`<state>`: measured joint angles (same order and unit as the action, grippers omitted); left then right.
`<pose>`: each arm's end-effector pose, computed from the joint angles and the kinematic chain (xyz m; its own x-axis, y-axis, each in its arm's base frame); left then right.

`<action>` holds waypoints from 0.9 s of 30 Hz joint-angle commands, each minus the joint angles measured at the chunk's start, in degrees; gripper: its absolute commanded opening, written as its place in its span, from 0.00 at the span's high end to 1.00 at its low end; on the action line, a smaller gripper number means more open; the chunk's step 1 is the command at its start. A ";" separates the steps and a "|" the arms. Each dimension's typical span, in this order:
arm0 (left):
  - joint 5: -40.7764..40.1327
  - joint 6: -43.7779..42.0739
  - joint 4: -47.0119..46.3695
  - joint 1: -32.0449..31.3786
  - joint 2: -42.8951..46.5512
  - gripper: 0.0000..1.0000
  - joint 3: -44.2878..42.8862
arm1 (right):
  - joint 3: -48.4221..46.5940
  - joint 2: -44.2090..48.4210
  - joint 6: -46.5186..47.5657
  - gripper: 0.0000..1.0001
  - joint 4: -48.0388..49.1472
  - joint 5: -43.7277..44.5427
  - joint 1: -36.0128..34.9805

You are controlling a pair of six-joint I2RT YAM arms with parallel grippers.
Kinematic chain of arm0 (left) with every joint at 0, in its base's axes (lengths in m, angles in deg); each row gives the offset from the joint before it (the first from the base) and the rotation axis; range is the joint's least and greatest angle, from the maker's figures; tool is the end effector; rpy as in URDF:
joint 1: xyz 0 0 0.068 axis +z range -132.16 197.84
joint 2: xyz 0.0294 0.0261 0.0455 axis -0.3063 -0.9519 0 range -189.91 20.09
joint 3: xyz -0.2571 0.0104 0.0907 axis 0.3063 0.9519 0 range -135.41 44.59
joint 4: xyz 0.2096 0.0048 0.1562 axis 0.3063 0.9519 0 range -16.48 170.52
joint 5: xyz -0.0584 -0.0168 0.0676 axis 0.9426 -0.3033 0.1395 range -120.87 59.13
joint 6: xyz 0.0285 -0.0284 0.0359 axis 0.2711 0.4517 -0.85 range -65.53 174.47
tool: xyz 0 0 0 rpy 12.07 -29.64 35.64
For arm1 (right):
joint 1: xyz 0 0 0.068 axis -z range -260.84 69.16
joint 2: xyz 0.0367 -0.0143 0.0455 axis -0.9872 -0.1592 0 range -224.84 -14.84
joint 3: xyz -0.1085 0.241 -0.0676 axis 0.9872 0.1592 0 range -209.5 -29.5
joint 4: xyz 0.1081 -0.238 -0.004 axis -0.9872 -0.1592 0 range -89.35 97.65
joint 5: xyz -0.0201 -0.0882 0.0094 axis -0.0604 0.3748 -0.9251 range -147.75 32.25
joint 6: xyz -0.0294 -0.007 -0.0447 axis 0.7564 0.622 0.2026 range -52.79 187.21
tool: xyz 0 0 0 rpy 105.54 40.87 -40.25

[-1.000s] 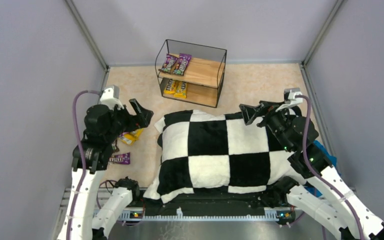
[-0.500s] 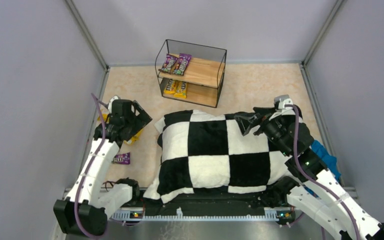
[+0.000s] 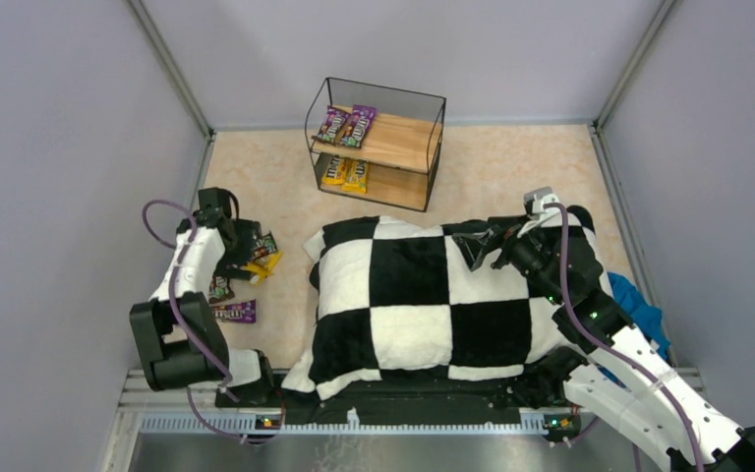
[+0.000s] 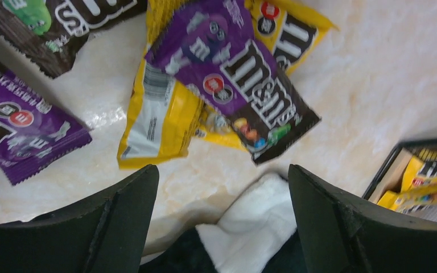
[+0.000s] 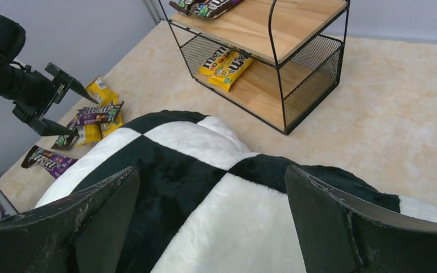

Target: Place and organize the candy bags onto the shelf

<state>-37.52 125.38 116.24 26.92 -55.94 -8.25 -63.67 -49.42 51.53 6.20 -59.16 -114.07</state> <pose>0.2460 0.0434 0.2286 -0.1024 -0.9669 -0.2335 -0.9185 0.1820 -0.3511 0.1313 0.0872 0.3180 -0.1799 0.2052 -0.9621 -0.5399 0.7969 0.2709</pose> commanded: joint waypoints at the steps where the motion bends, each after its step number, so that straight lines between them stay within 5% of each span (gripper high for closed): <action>1: 5.32 5.38 -0.74 4.05 -5.37 0.10 -4.54 | 0.29 0.57 -0.36 0.01 2.82 -0.14 0.29; 12: 6.31 11.46 -0.83 5.93 -15.40 0.24 -8.89 | 0.51 -0.77 -0.23 0.01 3.04 1.05 0.32; 27: 4.27 12.49 -0.25 9.73 -15.93 0.30 -7.96 | 0.58 -1.71 -0.45 0.01 2.68 0.82 0.32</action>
<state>-33.26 137.12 115.61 35.77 -71.81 -15.33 -63.61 -51.00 51.53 6.37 -58.48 -114.07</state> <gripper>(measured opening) 0.703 0.985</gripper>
